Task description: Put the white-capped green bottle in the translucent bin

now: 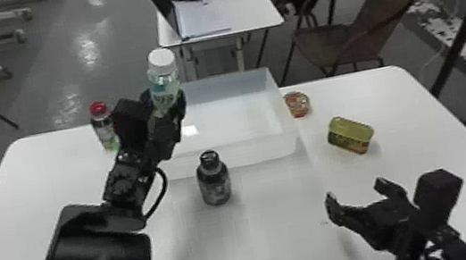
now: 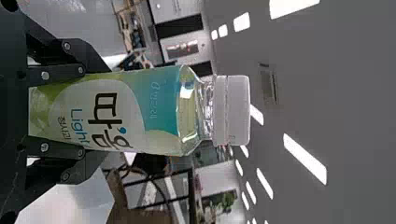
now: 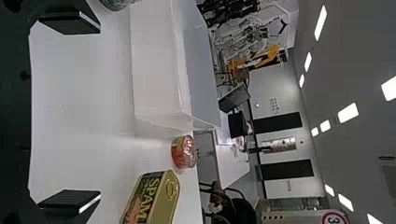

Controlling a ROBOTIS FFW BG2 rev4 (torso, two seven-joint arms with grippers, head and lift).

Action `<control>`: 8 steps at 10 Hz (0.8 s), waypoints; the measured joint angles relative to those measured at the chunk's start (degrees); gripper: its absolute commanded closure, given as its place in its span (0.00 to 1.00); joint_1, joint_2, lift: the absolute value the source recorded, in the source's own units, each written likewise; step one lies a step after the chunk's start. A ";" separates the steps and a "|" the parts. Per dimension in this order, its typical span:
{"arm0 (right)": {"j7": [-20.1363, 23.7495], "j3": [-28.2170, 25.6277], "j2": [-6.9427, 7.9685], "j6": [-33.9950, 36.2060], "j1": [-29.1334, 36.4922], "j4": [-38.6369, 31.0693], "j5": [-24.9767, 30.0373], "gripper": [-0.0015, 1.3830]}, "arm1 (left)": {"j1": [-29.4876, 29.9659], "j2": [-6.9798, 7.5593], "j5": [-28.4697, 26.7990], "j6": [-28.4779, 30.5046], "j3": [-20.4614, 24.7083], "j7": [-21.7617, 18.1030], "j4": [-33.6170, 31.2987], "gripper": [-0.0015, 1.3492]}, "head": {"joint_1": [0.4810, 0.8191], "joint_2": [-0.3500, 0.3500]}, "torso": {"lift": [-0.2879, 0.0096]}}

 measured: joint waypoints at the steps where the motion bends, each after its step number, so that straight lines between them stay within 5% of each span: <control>1: 0.02 0.39 0.00 0.00 -0.36 0.51 -0.01 0.04 | -2.98 0.00 -2.59 -0.32 -0.62 -3.82 4.08 0.64 | 0.63 0.40 | 0.66; 4: 0.49 1.37 -0.05 0.00 -2.09 2.39 0.00 0.04 | -13.66 0.00 -9.40 -6.62 -2.26 -9.96 20.49 0.62 | 0.63 0.35 | 0.66; 7: 0.55 2.21 -0.03 0.01 -3.27 3.78 0.09 0.04 | -18.34 -0.01 -11.45 -6.98 -2.19 -11.65 28.92 0.10 | 0.63 0.36 | 0.66; 8: 0.55 2.25 -0.01 0.07 -3.30 3.89 0.09 0.04 | -18.78 -0.01 -12.02 -5.94 -1.61 -12.13 29.63 0.05 | 0.63 0.36 | 0.66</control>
